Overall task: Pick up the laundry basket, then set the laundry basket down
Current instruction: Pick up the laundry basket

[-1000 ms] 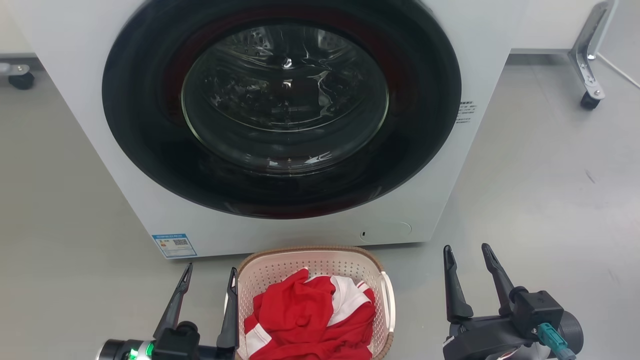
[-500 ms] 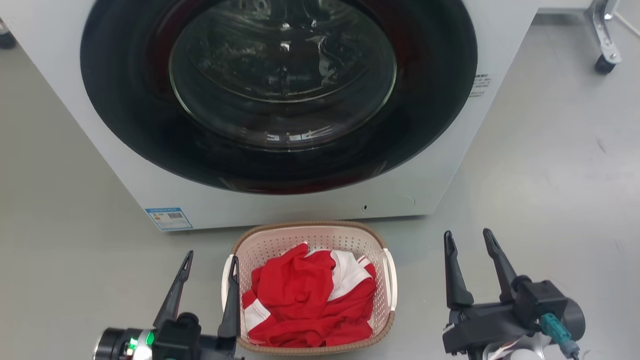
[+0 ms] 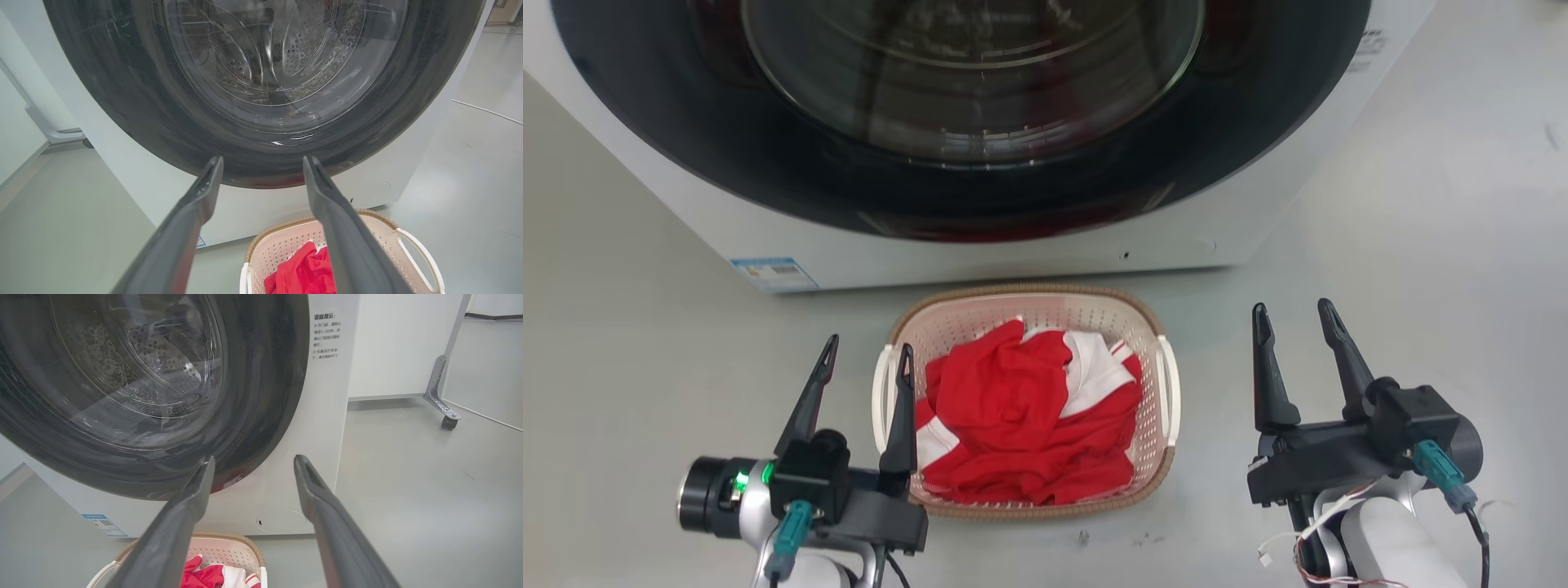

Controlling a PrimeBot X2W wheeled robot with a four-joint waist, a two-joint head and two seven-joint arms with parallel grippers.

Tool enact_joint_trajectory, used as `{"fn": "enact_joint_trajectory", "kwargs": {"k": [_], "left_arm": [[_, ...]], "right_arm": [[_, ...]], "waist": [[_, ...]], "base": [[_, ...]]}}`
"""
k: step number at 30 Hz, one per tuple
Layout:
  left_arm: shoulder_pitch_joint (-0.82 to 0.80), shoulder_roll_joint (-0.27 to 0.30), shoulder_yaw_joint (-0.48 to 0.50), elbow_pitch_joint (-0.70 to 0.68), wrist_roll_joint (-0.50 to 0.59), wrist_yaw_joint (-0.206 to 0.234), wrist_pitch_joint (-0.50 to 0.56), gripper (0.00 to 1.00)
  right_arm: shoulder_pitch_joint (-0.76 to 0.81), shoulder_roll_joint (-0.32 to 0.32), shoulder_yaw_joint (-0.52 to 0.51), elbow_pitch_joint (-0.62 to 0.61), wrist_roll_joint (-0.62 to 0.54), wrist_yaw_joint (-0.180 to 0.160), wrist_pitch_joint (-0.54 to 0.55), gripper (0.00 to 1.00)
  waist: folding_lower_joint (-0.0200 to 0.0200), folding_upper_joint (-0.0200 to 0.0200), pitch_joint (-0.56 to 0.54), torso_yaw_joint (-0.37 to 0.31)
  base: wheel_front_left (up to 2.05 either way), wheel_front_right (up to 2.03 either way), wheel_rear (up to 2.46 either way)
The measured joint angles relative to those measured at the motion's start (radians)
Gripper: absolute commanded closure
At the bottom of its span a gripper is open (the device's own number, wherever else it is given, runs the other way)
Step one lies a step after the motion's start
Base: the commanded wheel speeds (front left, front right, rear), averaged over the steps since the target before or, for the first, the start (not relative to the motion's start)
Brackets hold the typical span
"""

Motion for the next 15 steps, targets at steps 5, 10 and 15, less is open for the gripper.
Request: {"fn": "enact_joint_trajectory", "kwargs": {"k": [5, 10, 15], "left_arm": [[-0.063, -0.006, 0.002, 0.072, -0.025, -0.001, 0.000, 0.00], [-0.129, -0.010, 0.007, 0.145, -0.036, -0.008, 0.000, 0.00], [-0.232, -0.016, 0.017, 0.245, -0.051, -0.010, 0.000, 0.00]], "right_arm": [[-0.047, -0.002, -0.007, 0.053, 0.000, 0.004, 0.000, 0.00], [-0.113, -0.006, -0.020, 0.101, 0.000, 0.011, 0.000, 0.00], [-0.198, -0.007, -0.030, 0.161, 0.000, 0.012, 0.000, 0.00]], "waist": [[0.0000, 0.0001, 0.072, 0.005], [0.0000, 0.0000, 0.145, 0.012], [0.0000, 0.0000, 0.249, 0.026]], "base": [[0.00, 0.00, 0.00], [0.00, 0.00, 0.00], [0.00, 0.00, 0.00]]}}
